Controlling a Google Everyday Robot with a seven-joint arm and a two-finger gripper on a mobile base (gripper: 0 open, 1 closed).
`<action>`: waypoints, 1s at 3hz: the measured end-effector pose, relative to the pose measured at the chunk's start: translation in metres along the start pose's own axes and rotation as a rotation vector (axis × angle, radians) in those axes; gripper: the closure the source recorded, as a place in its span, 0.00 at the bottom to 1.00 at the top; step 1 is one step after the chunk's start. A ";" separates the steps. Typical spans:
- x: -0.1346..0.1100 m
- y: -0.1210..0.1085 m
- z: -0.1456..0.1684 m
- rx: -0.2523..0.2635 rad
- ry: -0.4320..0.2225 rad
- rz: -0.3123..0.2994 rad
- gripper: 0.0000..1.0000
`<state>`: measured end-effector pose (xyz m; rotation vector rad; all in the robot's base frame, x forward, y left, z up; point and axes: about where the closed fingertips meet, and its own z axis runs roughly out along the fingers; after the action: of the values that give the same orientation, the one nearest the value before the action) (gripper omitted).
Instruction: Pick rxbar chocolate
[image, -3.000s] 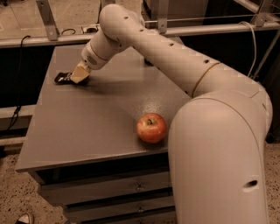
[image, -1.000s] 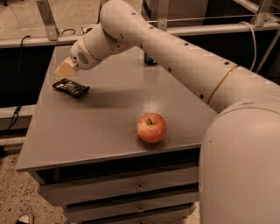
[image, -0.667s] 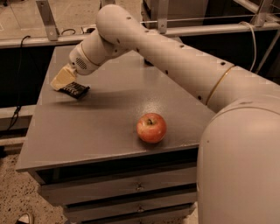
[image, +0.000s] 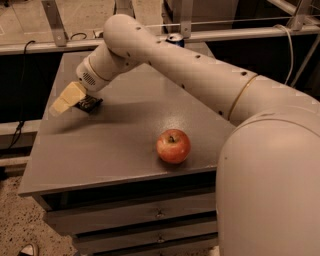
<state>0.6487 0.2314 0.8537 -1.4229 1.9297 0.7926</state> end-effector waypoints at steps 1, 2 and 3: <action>0.009 -0.004 0.011 0.013 0.022 0.004 0.00; 0.023 -0.006 0.019 0.032 0.053 0.011 0.18; 0.030 -0.009 0.016 0.052 0.060 0.015 0.41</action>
Offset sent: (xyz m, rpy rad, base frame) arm 0.0052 -0.0093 -0.0440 -0.0951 -0.0025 -0.0525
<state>0.6526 0.2233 0.8199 -1.4177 1.9937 0.7084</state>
